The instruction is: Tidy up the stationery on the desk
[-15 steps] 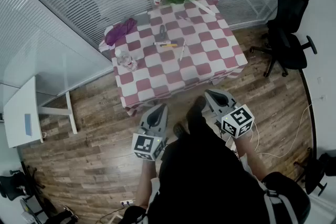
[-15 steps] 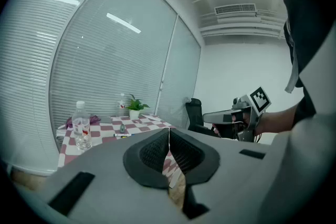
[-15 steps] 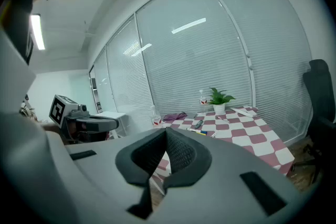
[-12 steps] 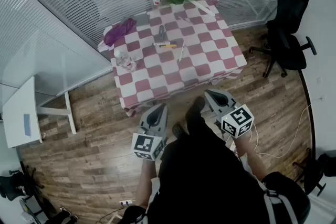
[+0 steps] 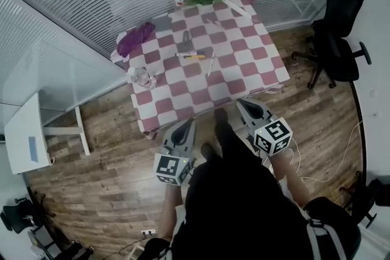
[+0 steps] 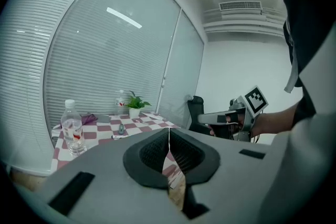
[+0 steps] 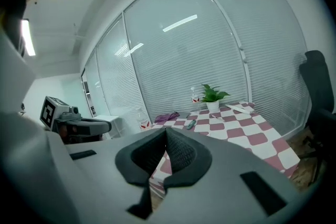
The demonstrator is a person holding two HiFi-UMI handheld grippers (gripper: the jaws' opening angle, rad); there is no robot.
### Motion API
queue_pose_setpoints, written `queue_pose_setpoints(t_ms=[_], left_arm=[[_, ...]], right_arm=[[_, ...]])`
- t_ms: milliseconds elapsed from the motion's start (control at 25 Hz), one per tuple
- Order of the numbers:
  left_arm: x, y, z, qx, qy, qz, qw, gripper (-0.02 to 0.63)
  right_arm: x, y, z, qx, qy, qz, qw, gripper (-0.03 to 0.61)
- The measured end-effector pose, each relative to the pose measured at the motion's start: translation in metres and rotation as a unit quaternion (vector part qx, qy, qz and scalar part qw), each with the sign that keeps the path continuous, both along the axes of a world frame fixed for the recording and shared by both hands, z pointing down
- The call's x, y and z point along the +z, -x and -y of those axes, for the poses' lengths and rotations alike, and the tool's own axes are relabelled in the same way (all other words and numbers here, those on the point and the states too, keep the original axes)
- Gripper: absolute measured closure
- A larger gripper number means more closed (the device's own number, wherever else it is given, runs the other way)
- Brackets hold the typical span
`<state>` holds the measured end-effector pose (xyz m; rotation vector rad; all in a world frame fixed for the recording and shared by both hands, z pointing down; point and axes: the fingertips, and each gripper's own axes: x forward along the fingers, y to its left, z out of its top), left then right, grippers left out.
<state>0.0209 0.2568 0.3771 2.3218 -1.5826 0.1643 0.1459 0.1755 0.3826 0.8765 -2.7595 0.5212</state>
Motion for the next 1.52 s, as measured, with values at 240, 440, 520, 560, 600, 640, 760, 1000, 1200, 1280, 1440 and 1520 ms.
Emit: queue_pose_setpoints(t_ms=[240,440,520,560,600,640,760,1000,1200,1280,1440,1520], left_arm=[[-0.004,0.011,0.049,-0.014,0.012,0.006,0.9998,0.581],[-0.015,0.019,0.095,-0.026,0.009,0.013,0.9995,0.581],[-0.021,0.021,0.112,-0.03,0.005,0.02,0.9993,0.581],[-0.024,0.022,0.118,-0.033,0.005,0.022,0.9992,0.581],[-0.025,0.022,0.124,-0.036,0.005,0.024,0.999,0.581],[-0.027,0.021,0.128,-0.039,0.005,0.026,0.9989,0.581],[-0.028,0.017,0.14,-0.043,0.007,0.036,0.9984,0.581],[-0.02,0.011,0.157,-0.068,0.021,0.037,0.9968,0.581],[-0.012,0.005,0.162,-0.084,0.034,0.032,0.9953,0.581],[-0.009,0.006,0.161,-0.09,0.042,0.03,0.9946,0.581],[-0.007,0.009,0.159,-0.097,0.045,0.03,0.9938,0.581],[-0.007,0.009,0.16,-0.094,0.046,0.032,0.994,0.581]], right_arm=[[0.031,0.025,0.063,0.0,0.025,-0.02,0.999,0.557],[0.063,0.05,0.113,-0.013,0.045,-0.062,0.997,0.554],[0.081,0.06,0.129,-0.02,0.052,-0.083,0.995,0.534],[0.091,0.065,0.135,-0.024,0.059,-0.092,0.994,0.52],[0.101,0.07,0.14,-0.028,0.068,-0.099,0.992,0.502],[0.11,0.073,0.142,-0.033,0.079,-0.105,0.991,0.491],[0.132,0.082,0.15,-0.047,0.103,-0.116,0.987,0.479],[0.179,0.089,0.178,-0.013,0.133,-0.146,0.98,0.393],[0.207,0.1,0.191,-0.001,0.134,-0.176,0.975,0.387],[0.216,0.105,0.191,0.003,0.142,-0.191,0.971,0.387],[0.231,0.112,0.192,0.012,0.152,-0.207,0.966,0.394],[0.238,0.112,0.192,0.016,0.158,-0.213,0.964,0.402]])
